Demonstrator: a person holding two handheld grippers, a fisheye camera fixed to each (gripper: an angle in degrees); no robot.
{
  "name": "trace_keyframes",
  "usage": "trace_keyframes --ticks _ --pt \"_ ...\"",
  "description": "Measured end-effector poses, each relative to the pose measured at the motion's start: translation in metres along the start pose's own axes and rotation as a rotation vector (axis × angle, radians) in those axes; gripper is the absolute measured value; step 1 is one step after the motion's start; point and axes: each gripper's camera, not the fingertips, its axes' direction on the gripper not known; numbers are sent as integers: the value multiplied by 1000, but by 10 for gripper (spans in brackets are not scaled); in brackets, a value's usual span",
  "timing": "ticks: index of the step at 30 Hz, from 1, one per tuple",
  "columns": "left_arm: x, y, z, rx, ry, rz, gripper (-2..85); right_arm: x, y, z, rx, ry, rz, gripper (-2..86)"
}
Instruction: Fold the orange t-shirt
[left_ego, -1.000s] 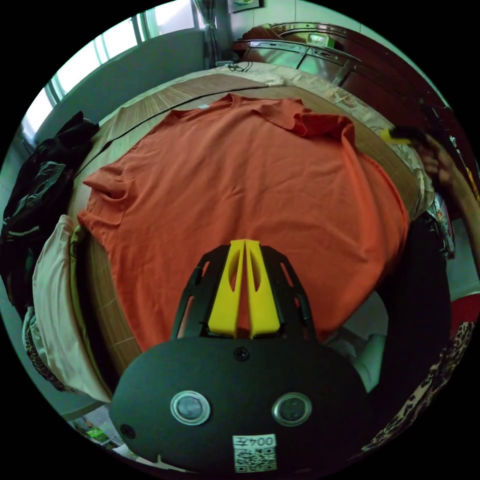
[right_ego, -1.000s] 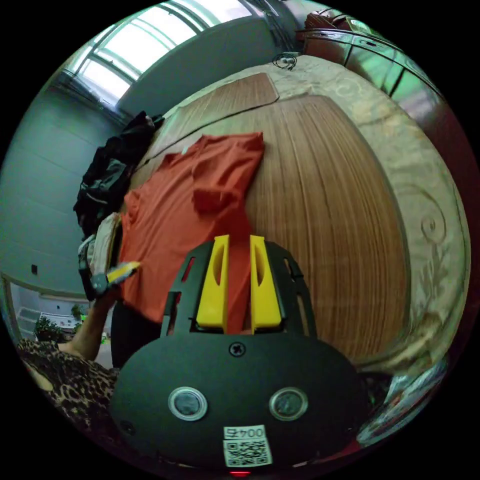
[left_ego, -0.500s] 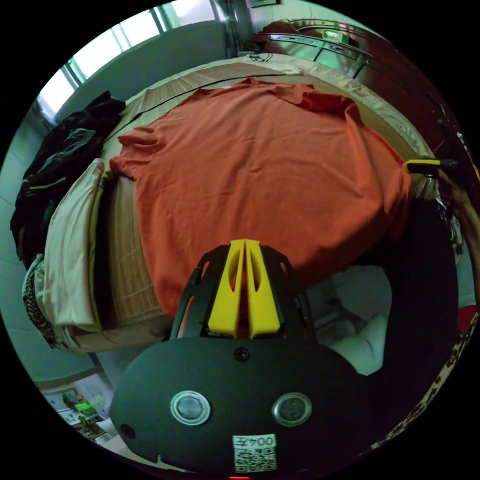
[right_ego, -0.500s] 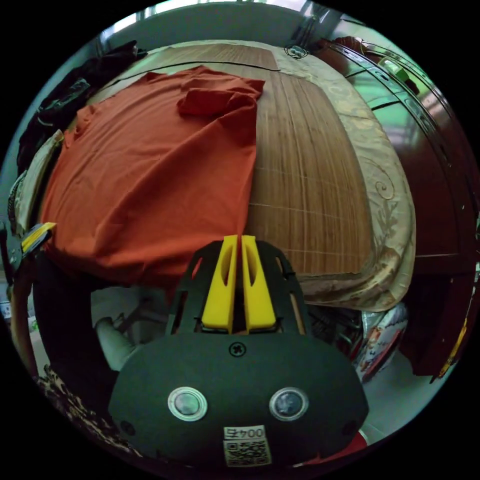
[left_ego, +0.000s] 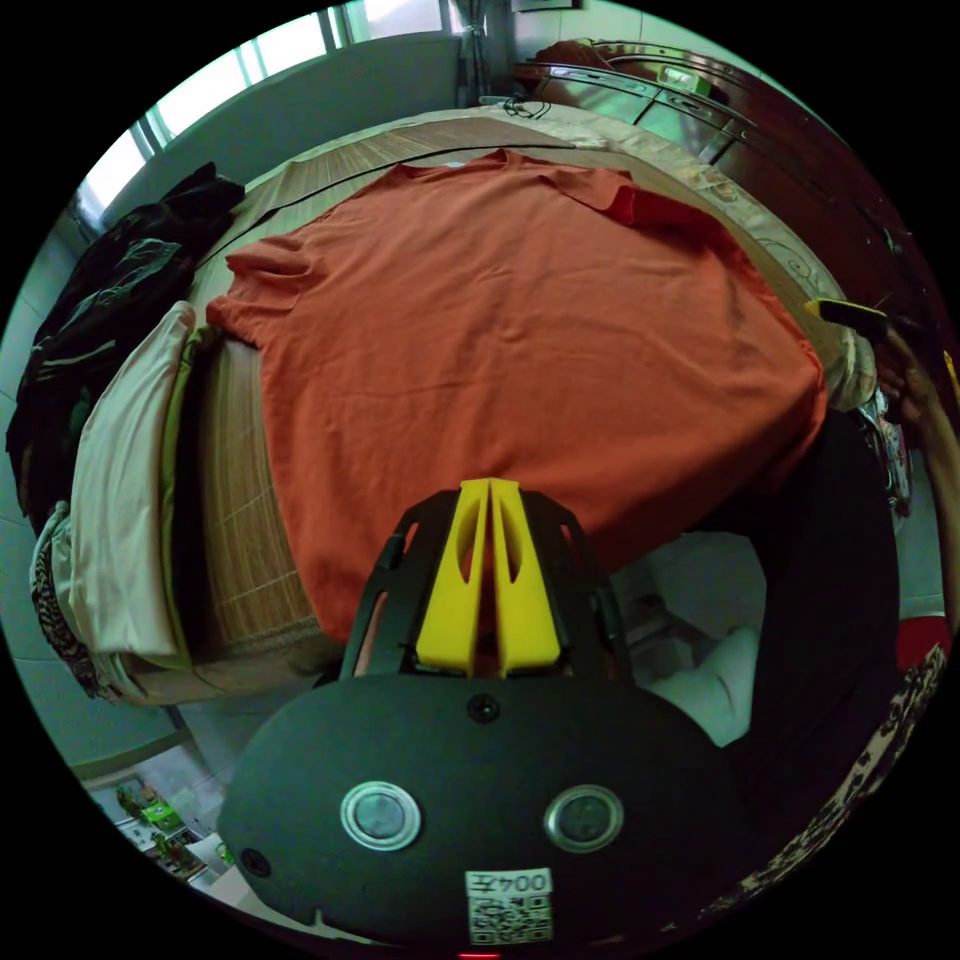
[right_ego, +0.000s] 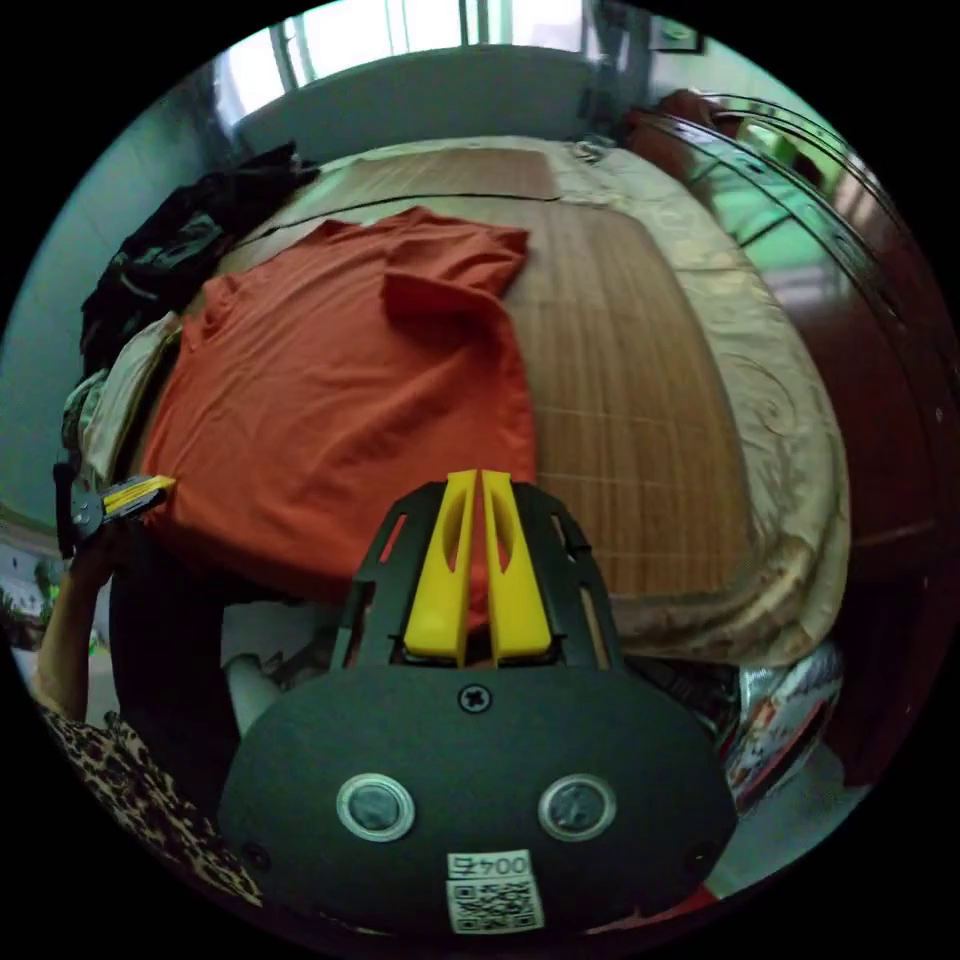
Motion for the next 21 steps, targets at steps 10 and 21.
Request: trace_keyframes --ticks 10,21 --pt "-32 1 -1 27 62 -26 8 47 23 20 -33 65 195 -6" --pt "-61 -9 -2 18 62 -37 7 -1 -55 71 -23 187 -53 -7"
